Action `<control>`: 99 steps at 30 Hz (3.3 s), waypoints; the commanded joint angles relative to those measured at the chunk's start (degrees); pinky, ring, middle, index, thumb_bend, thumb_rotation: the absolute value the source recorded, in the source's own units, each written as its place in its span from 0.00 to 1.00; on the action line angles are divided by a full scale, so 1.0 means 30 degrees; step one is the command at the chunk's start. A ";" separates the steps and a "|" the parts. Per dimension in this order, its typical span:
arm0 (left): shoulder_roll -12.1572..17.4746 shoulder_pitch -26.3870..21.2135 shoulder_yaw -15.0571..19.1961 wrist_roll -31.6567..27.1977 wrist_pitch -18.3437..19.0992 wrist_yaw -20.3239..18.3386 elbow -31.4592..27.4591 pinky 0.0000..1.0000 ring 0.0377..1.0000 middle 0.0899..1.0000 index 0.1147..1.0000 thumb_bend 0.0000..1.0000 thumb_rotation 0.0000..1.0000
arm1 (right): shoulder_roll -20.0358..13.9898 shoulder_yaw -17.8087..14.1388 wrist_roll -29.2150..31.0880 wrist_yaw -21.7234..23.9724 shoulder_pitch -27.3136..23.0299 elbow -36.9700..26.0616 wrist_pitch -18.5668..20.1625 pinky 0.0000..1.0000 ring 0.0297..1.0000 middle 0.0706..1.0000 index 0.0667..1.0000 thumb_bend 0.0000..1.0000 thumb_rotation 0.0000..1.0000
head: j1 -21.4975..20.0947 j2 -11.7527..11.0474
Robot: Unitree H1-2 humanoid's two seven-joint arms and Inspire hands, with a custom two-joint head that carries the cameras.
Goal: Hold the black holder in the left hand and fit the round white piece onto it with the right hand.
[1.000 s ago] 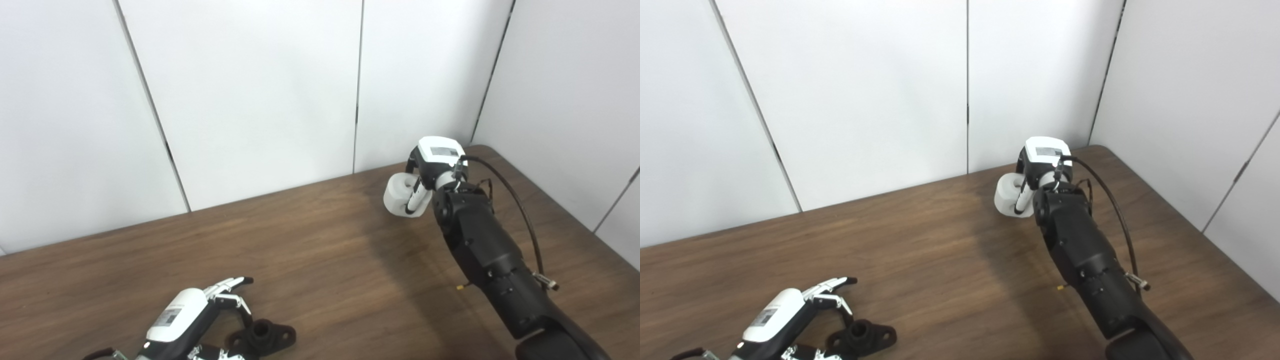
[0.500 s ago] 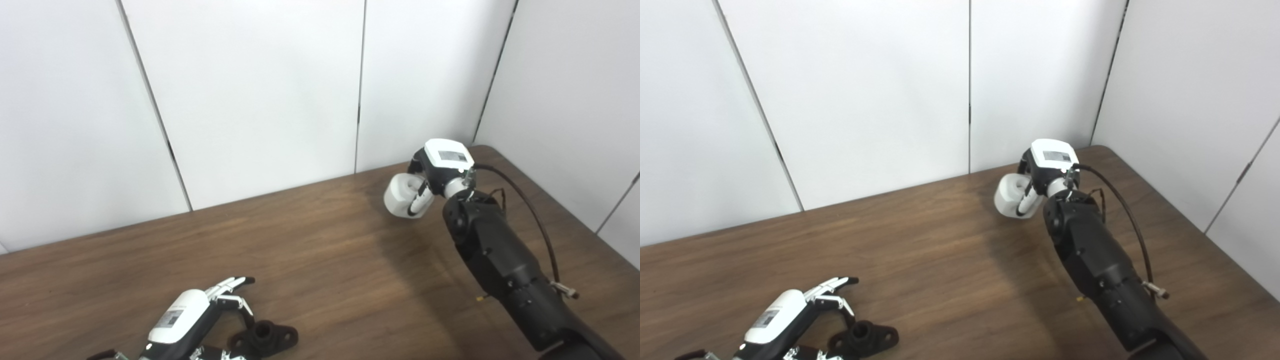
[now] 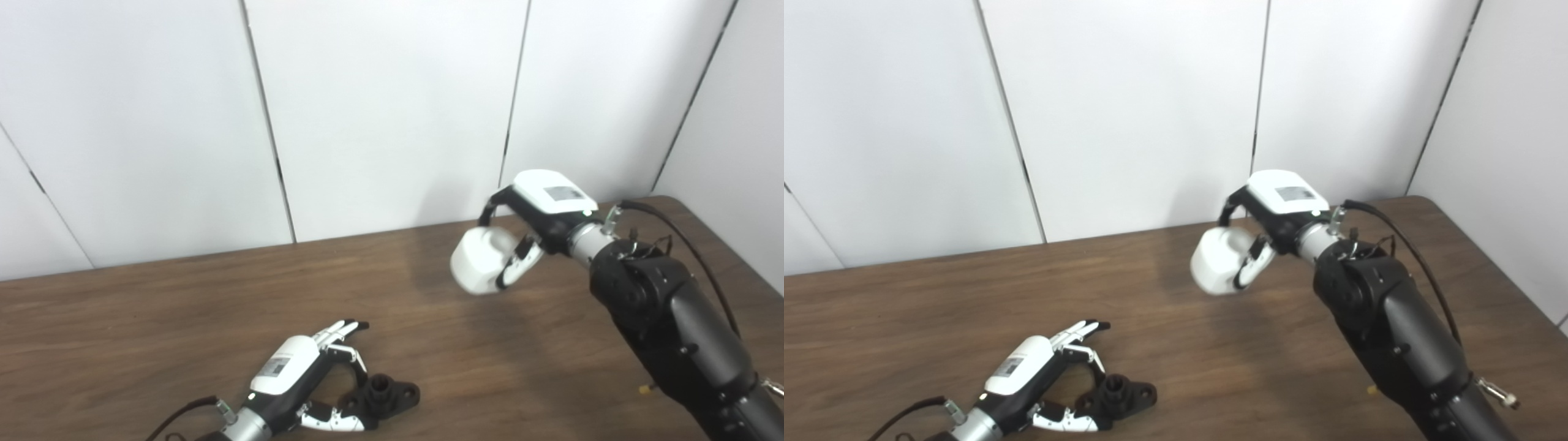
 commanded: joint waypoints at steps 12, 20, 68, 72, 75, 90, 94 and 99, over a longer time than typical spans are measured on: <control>-0.0948 -0.0145 -0.1511 0.1984 0.2115 -0.1238 0.2315 0.95 1.00 0.98 0.42 0.52 0.06 | -0.0350 0.1321 0.1535 0.2454 -0.2143 -0.2159 -0.2780 0.69 0.86 0.77 0.44 0.53 0.14 | 0.1977 0.1577; -0.0965 -0.0361 -0.1703 0.1857 0.2528 -0.1296 0.2154 0.97 1.00 0.98 0.42 0.52 0.07 | 0.0459 0.2179 0.1766 0.3466 -0.2572 -0.2374 -0.3096 0.66 0.86 0.77 0.44 0.53 0.14 | 0.2088 0.1876; -0.0995 0.0028 -0.2000 0.1383 0.4106 -0.2123 0.0241 0.99 1.00 0.98 0.42 0.52 0.07 | 0.1838 0.4330 0.1660 0.3759 -0.1705 0.0467 -0.5960 0.70 0.84 0.74 0.44 0.53 0.14 | 0.2644 0.3003; -0.0920 0.0084 -0.2030 0.1335 0.4277 -0.2356 -0.0041 1.00 1.00 0.98 0.42 0.52 0.07 | 0.1990 0.4373 0.1541 0.3621 -0.1489 0.0589 -0.5781 0.70 0.84 0.74 0.44 0.53 0.14 | 0.2624 0.3056; -0.0904 0.0135 -0.2054 0.1367 0.4134 -0.2220 -0.0009 0.99 1.00 0.97 0.42 0.52 0.07 | 0.2096 0.4388 0.1494 0.3440 -0.1340 0.0734 -0.5754 0.69 0.82 0.73 0.44 0.53 0.14 | 0.2635 0.3087; -0.0722 0.0481 -0.2062 0.1044 0.4547 -0.2705 -0.0669 0.99 1.00 0.98 0.42 0.52 0.07 | 0.2438 0.4431 0.1133 0.2238 -0.0697 0.1322 -0.5780 0.67 0.79 0.71 0.44 0.53 0.14 | 0.2681 0.3418; -0.0635 0.0497 -0.2079 0.0950 0.4450 -0.2706 -0.0664 1.00 1.00 0.98 0.42 0.52 0.07 | 0.2463 0.4469 0.0927 0.1835 -0.0621 0.1613 -0.5804 0.67 0.78 0.71 0.44 0.53 0.14 | 0.2638 0.3413; -0.0637 0.0486 -0.2093 0.0906 0.4467 -0.2760 -0.0623 1.00 1.00 0.98 0.42 0.52 0.07 | 0.2402 0.4554 0.0801 0.1650 -0.0518 0.1728 -0.5724 0.69 0.78 0.71 0.44 0.53 0.14 | 0.2647 0.3435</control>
